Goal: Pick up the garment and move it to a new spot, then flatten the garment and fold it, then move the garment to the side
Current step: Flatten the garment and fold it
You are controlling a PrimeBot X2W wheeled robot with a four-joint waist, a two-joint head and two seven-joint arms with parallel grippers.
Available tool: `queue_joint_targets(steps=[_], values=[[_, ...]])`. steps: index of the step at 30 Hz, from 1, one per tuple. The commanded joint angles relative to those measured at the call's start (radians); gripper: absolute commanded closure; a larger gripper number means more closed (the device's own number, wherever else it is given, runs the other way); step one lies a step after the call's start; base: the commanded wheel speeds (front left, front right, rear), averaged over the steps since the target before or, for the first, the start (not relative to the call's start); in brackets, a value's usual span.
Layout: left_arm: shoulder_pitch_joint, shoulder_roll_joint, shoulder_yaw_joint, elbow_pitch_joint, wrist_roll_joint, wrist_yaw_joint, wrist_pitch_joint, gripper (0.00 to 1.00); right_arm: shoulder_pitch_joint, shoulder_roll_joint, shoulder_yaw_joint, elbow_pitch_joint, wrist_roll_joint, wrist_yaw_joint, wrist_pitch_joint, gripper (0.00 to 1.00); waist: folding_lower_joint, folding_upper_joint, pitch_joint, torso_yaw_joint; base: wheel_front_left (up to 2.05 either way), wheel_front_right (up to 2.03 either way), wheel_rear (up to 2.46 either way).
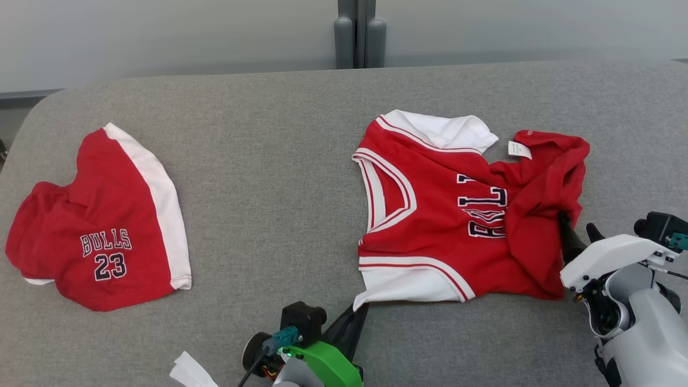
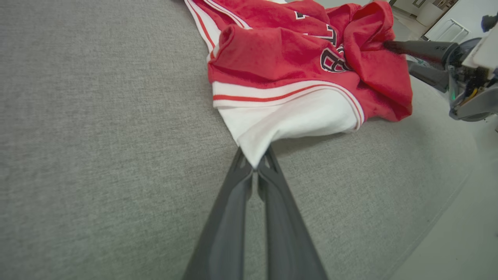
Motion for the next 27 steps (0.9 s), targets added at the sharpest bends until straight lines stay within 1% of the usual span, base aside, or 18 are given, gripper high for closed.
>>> queue_joint_targets(steps=[1,12,13,14,15,16,21,27], values=[[-0.015,0.005,-0.001,0.003,0.000,0.004,-0.006,1.00,-0.016,-0.009,0.005,0.012,0.007,-0.001,-0.010,0.00,0.0000,-0.0001,0.005,0.002,0.00,0.00,0.00],[-0.027,0.005,-0.015,0.010,-0.011,0.007,-0.010,1.00,-0.062,-0.034,0.052,0.098,0.031,-0.001,-0.070,0.00,0.0000,-0.0001,0.014,0.007,0.00,0.00,0.00],[-0.027,0.005,-0.016,0.011,-0.012,0.007,-0.011,1.00,-0.066,-0.037,0.055,0.103,0.037,-0.001,-0.072,0.06,0.0000,-0.0001,0.015,0.008,0.00,0.00,0.00],[-0.029,0.005,-0.018,0.011,-0.014,0.008,-0.011,1.00,-0.070,-0.039,0.059,0.108,0.040,-0.001,-0.076,0.32,0.0000,-0.0001,0.016,0.009,0.00,0.00,0.00],[-0.031,0.005,-0.018,0.012,-0.014,0.008,-0.011,1.00,-0.072,-0.041,0.062,0.113,0.043,-0.001,-0.080,0.71,0.0000,-0.0001,0.016,0.009,0.00,0.00,0.00],[-0.032,0.005,-0.019,0.013,-0.016,0.008,-0.011,1.00,-0.074,-0.043,0.067,0.117,0.046,-0.001,-0.084,1.00,0.0000,-0.0001,0.016,0.010,0.00,0.00,0.00],[-0.031,0.005,-0.020,0.019,-0.023,0.011,-0.013,1.00,-0.083,-0.055,0.088,0.134,0.052,-0.001,-0.113,1.00,0.0000,-0.0001,0.012,0.008,0.00,0.00,0.00],[-0.027,0.006,-0.011,0.029,-0.032,0.011,-0.016,1.00,-0.055,-0.087,0.103,0.137,0.035,-0.001,-0.164,1.00,0.0000,-0.0001,-0.010,-0.001,0.00,0.00,0.00]])
